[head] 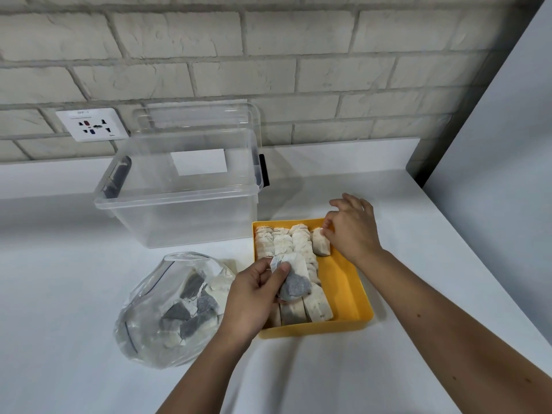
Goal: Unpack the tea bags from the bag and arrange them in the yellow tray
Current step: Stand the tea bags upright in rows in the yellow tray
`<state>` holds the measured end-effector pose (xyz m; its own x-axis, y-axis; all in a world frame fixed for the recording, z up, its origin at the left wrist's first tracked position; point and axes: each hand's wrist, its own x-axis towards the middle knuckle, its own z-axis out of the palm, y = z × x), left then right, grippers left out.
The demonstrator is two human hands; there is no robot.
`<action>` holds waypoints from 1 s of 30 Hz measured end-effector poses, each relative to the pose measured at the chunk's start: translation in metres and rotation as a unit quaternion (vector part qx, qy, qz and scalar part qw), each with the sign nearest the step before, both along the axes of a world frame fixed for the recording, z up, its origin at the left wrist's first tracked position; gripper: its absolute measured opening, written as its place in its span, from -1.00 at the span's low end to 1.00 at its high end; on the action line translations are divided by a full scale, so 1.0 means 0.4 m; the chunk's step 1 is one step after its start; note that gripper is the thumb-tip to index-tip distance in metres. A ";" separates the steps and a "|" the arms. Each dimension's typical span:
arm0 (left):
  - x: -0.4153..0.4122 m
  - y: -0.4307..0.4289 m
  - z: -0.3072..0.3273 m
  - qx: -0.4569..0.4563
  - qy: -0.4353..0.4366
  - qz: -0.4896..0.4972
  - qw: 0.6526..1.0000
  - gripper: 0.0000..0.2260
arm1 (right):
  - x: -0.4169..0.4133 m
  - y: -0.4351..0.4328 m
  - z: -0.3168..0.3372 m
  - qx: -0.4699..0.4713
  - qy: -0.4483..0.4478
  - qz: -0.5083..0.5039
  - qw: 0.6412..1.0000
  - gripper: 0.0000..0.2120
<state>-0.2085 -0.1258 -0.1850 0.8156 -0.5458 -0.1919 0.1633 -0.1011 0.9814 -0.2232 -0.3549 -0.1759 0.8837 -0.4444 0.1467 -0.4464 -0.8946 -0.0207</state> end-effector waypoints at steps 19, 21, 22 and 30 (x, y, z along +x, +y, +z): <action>-0.005 -0.002 0.028 -0.036 0.033 -0.003 0.999 -0.86 | -0.134 0.153 0.097 0.477 -0.182 0.067 0.857 -0.89; -0.004 -0.005 0.029 -0.036 0.029 -0.010 0.999 -0.87 | -0.146 0.160 0.095 0.444 -0.158 0.083 0.878 -0.89; -0.004 -0.007 0.029 -0.034 0.026 -0.013 0.999 -0.88 | -0.149 0.159 0.094 0.423 -0.162 0.081 0.888 -0.90; 0.013 -0.012 0.029 0.011 -0.018 -0.016 1.000 -0.86 | -0.178 0.035 0.092 0.308 -0.076 0.044 0.947 -0.88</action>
<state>-0.2035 -0.1306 -0.1734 0.8049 -0.5673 -0.1744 0.1237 -0.1271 0.9841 -0.2943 -0.3408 -0.1392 0.9111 -0.4121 0.0119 -0.3202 -0.7255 -0.6092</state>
